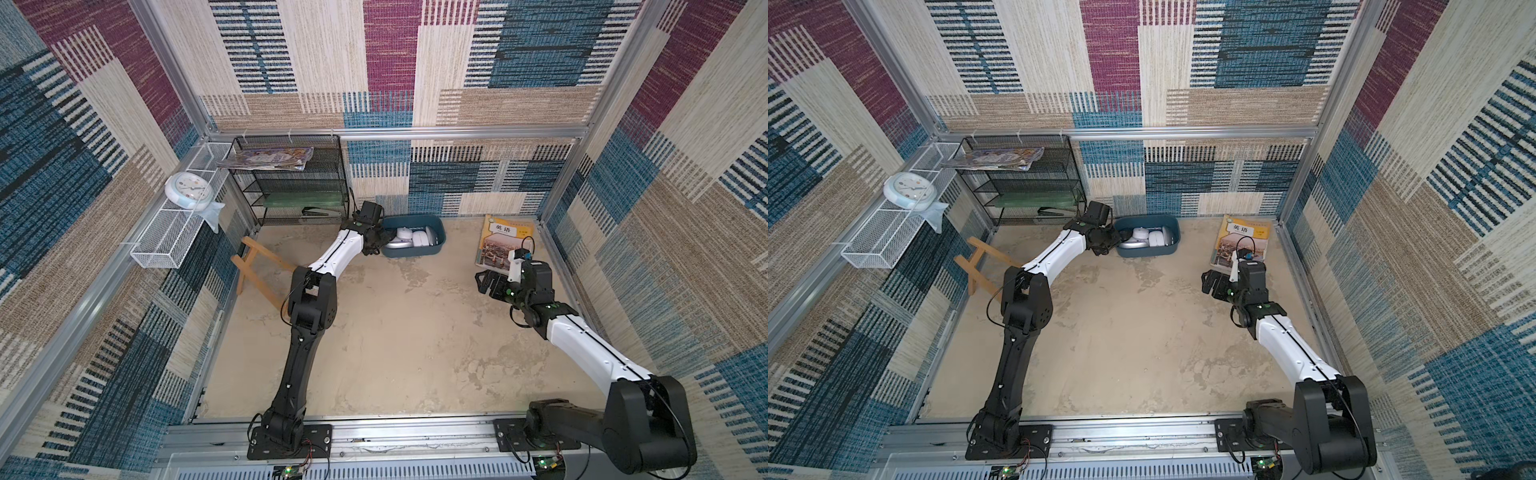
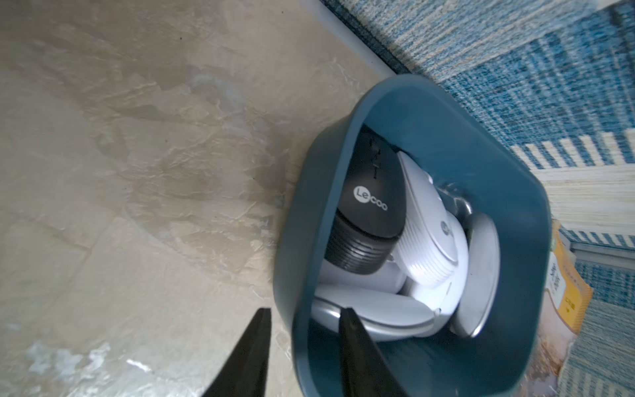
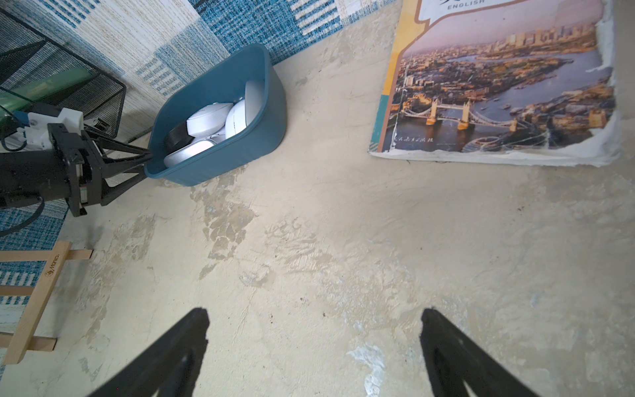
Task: Take out the mouse from the storage box
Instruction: Move the storage box to the center of the board.
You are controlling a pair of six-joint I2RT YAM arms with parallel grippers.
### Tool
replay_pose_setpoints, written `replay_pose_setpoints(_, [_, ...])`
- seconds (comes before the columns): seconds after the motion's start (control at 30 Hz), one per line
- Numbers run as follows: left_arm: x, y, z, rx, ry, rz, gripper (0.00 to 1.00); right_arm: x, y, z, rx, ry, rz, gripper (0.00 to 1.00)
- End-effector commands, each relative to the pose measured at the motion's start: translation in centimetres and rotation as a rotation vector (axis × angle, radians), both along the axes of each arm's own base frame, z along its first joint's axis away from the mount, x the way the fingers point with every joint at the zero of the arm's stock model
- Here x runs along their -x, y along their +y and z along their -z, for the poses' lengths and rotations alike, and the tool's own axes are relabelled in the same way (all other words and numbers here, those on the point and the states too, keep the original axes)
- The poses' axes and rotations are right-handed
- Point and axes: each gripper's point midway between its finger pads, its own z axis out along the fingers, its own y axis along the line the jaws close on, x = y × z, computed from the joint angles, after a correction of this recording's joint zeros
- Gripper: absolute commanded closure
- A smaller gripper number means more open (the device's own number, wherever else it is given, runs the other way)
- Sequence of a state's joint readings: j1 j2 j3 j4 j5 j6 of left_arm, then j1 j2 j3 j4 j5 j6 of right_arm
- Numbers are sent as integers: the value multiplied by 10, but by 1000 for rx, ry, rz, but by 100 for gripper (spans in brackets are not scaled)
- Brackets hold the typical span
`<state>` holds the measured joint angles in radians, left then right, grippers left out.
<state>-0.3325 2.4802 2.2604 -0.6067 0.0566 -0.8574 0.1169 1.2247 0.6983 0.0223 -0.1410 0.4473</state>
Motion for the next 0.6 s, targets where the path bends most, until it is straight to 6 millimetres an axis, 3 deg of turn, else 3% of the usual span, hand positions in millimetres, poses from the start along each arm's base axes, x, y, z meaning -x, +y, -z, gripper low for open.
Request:
replay_pose_setpoints(0.0, [2, 5, 8, -24, 29, -27, 77, -1, 2, -1, -1, -17, -15, 1])
replay_pose_setpoints(0.27, [7, 11, 4, -73, 34, -44, 98, 0, 4, -4, -14, -15, -19, 1])
replay_pose_setpoints(0.57, [34, 19, -16, -99, 68, -56, 100, 0, 17, -16, -13, -10, -34, 1])
